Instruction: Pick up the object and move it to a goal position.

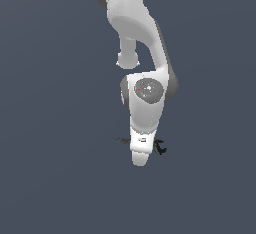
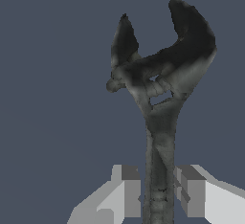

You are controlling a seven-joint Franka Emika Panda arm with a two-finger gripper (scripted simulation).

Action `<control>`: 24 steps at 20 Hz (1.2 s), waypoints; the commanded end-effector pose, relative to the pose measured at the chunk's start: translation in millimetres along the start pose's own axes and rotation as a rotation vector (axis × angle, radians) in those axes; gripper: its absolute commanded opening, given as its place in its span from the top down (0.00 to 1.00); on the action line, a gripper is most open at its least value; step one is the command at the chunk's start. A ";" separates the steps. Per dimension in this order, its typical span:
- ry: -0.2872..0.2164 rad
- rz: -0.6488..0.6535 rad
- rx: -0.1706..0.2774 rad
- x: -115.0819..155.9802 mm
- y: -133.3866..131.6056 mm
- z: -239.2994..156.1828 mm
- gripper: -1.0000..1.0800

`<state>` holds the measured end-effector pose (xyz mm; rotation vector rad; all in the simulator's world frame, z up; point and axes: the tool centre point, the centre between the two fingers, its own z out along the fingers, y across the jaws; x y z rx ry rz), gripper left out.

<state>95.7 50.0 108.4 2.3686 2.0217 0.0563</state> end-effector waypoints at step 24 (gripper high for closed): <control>0.027 -0.043 -0.123 115.3 30.0 -268.8 1.00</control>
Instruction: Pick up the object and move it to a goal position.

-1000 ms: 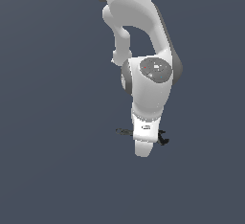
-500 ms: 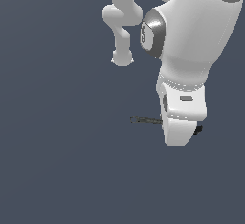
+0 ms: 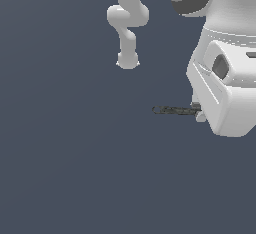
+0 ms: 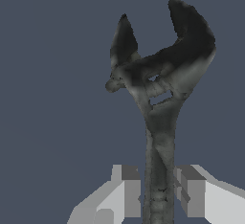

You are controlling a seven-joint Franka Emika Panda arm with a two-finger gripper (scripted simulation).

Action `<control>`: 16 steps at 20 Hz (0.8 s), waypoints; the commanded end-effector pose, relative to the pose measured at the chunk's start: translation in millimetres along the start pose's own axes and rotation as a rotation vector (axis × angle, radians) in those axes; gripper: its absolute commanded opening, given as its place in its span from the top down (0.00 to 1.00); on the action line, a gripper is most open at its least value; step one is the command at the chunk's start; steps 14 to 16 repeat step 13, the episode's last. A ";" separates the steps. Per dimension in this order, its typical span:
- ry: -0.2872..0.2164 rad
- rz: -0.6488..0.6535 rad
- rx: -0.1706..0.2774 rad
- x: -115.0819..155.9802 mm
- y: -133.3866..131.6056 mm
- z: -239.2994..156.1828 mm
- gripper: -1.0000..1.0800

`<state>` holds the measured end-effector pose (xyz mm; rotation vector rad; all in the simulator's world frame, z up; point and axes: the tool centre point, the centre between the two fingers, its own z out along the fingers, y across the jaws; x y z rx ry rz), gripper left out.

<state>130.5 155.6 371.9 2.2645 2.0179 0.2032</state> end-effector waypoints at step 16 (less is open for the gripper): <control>0.001 -0.004 -0.013 12.8 7.8 -28.0 1.00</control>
